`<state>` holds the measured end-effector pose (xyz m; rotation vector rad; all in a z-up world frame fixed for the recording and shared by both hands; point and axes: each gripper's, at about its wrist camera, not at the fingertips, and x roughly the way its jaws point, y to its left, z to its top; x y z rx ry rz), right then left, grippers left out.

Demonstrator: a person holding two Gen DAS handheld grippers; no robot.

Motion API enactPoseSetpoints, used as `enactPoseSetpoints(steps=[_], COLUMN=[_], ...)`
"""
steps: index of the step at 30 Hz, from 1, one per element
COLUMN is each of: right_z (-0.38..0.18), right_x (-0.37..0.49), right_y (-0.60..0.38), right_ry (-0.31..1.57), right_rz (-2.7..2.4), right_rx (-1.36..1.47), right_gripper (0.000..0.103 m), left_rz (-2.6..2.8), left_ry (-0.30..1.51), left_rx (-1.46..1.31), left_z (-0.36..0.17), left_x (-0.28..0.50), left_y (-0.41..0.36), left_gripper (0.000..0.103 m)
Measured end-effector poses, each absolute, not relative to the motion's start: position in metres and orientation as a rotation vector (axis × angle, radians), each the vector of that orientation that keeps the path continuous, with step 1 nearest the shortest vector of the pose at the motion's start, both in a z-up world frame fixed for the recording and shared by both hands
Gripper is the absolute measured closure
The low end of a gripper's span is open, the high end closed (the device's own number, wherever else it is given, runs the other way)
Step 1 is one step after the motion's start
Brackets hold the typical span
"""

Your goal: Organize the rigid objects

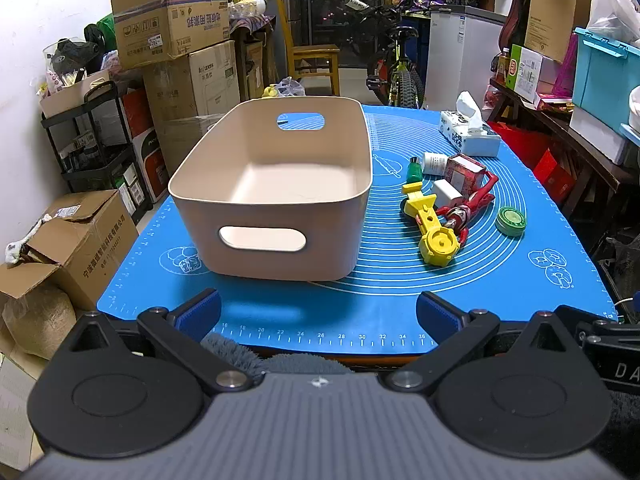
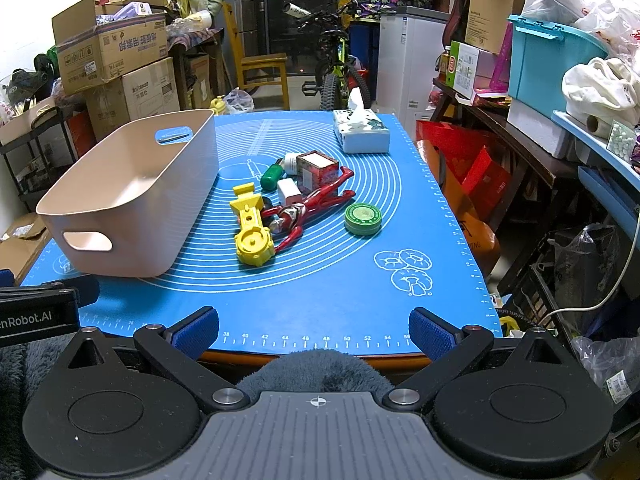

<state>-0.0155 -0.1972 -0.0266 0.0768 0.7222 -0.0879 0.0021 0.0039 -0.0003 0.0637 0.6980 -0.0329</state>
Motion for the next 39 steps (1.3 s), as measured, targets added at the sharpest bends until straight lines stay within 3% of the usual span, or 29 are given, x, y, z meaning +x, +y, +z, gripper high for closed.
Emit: enactPoseSetpoints(steps=[39], right_z=[-0.0238], right_x=[-0.0162], right_y=[-0.1967], right_ry=[0.710], right_rz=[-0.084], right_rx=[0.083], right_gripper=[0.002], left_rz=[-0.035], left_ry=[0.701], left_rx=[0.050], left_z=[0.0011], left_x=[0.0033], left_y=[0.0066], left_gripper=[0.000])
